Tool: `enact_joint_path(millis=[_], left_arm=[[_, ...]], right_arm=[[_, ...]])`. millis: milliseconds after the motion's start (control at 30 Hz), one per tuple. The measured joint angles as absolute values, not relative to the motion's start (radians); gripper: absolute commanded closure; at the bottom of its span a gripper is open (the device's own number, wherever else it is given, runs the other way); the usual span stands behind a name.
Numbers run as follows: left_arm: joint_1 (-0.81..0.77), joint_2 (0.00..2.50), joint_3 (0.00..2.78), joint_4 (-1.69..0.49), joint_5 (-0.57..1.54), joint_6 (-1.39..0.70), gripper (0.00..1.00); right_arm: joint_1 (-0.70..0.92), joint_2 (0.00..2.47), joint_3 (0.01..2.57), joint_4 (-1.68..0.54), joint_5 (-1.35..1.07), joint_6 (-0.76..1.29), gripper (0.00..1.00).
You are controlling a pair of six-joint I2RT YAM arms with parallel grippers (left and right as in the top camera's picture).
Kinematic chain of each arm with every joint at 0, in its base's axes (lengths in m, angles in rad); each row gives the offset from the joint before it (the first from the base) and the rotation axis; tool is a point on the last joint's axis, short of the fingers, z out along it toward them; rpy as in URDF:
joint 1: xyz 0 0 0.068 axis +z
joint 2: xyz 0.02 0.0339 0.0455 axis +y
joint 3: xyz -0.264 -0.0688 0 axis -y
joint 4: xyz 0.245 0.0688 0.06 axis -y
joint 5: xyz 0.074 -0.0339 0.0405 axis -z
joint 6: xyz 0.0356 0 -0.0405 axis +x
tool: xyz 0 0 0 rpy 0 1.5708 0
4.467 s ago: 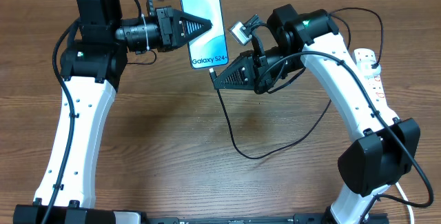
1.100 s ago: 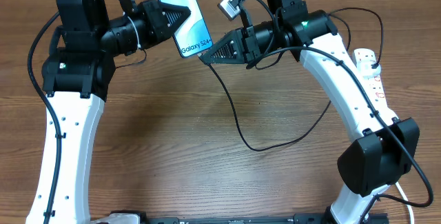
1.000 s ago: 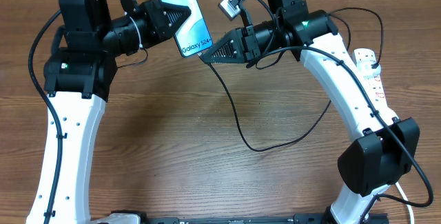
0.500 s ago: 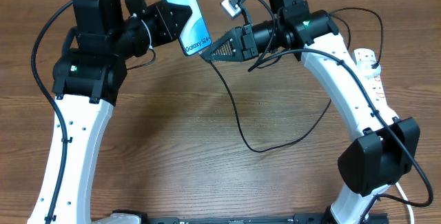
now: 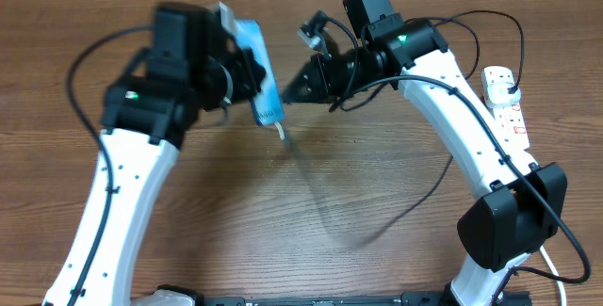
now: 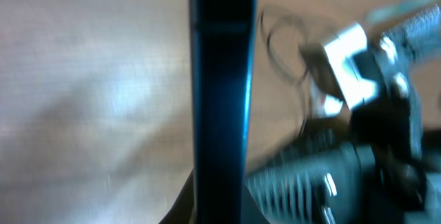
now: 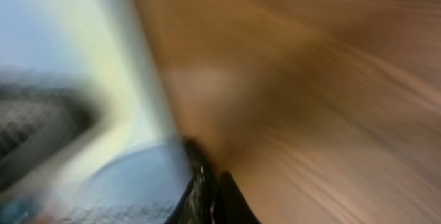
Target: Plug charger to phone and switch on socket
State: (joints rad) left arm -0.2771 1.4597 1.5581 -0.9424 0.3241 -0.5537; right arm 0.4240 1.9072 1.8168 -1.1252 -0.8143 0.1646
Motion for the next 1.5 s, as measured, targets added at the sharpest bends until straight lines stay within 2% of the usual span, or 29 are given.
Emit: enact_joint_path(millis=[233, 433, 600, 667, 967, 1067, 1200, 1233, 1267, 1367, 1400, 1500], left_arm=[[-0.300, 1.520, 1.523, -0.939, 0.294, -0.543, 0.96], [-0.299, 1.620, 1.496, -0.944, 0.234, -0.508, 0.96], [-0.258, 1.634, 1.489, -0.963, 0.212, -0.493, 0.96], [-0.210, 1.626, 1.489, -0.965, 0.217, -0.490, 0.96], [0.204, 1.499, 1.489, -1.016, 0.414, -0.480, 0.96], [0.279, 1.488, 1.489, -1.060, 0.461, -0.457, 0.96], [0.301, 1.489, 1.489, -1.090, 0.492, -0.415, 0.96], [0.301, 1.489, 1.489, -1.091, 0.497, -0.410, 0.96], [0.301, 1.489, 1.489, -1.093, 0.502, -0.406, 0.96], [0.301, 1.489, 1.489, -1.094, 0.511, -0.391, 0.96], [0.301, 1.489, 1.489, -1.095, 0.513, -0.388, 0.96], [0.301, 1.489, 1.489, -1.100, 0.517, -0.384, 0.96]], right_arm=[[0.418, 1.906, 1.759, -1.280, -0.309, 0.160, 0.96], [0.413, 1.906, 1.587, -1.258, -0.167, 0.164, 0.96], [0.443, 1.906, 1.508, -1.231, -0.228, 0.083, 0.69], [0.485, 1.906, 1.507, -1.215, -0.243, 0.048, 0.61], [0.828, 1.908, 1.507, -1.101, -0.227, -0.078, 0.42], [0.960, 1.926, 1.507, -1.075, -0.167, -0.104, 0.28], [1.128, 1.995, 1.507, -1.077, -0.027, -0.125, 0.18], [1.163, 2.016, 1.507, -1.079, 0.008, -0.129, 0.19], [1.193, 2.036, 1.507, -1.082, 0.034, -0.130, 0.24], [1.250, 2.091, 1.507, -1.086, 0.084, -0.135, 0.57], [1.256, 2.109, 1.507, -1.092, 0.099, -0.142, 0.63], [1.245, 2.122, 1.509, -1.117, 0.118, -0.124, 0.64]])
